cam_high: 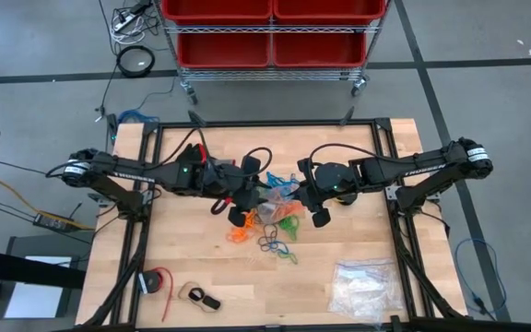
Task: Sort rubber bands
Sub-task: Put the orange rubber band into the transparent zip bag
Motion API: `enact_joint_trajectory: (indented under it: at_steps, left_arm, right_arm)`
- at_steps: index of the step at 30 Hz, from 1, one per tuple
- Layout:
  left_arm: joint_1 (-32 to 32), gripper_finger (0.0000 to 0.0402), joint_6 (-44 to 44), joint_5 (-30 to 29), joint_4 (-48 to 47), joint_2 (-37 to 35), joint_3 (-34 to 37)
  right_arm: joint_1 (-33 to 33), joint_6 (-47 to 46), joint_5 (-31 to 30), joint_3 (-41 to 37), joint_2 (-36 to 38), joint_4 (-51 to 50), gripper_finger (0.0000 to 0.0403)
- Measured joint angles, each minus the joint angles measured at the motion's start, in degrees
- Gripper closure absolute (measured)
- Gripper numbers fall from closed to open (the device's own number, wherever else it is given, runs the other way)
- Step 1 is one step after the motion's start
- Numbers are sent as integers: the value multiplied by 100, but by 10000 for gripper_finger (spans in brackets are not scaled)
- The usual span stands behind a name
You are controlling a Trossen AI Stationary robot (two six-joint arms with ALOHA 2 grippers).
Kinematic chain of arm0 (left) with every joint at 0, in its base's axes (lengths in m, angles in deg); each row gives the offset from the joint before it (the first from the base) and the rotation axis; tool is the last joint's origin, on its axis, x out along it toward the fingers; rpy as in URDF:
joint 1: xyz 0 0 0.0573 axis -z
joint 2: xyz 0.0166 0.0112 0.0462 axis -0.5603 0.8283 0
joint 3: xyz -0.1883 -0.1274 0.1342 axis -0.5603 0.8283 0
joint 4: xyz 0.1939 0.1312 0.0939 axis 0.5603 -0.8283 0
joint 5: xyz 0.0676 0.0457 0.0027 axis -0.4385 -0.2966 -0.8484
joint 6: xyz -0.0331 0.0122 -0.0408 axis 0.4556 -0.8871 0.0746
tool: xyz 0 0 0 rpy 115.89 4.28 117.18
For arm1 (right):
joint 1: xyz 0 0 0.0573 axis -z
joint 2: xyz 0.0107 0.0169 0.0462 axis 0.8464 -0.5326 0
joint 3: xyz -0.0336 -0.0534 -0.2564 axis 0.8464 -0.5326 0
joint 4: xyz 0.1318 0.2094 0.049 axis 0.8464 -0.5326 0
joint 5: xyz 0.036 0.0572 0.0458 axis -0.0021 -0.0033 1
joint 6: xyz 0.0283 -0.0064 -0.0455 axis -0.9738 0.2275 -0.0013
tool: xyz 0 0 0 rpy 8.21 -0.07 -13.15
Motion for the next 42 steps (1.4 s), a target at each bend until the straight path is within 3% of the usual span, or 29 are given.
enact_joint_trajectory:
  at_steps: [14,28,33,42]
  left_arm:
    - [269,218,160,73,20,-52,-2]
    - [711,234,201,67,-258,-59,-627]
    - [913,234,252,-241,-603,-59,-746]
    - [958,234,1756,-290,-2031,-59,-532]
  right_arm:
    - [70,-11,-75,0,0,2,403]
    - [72,0,-202,0,0,3,403]
    - [72,0,-209,0,0,2,403]
    - [70,-2,-209,0,0,2,403]
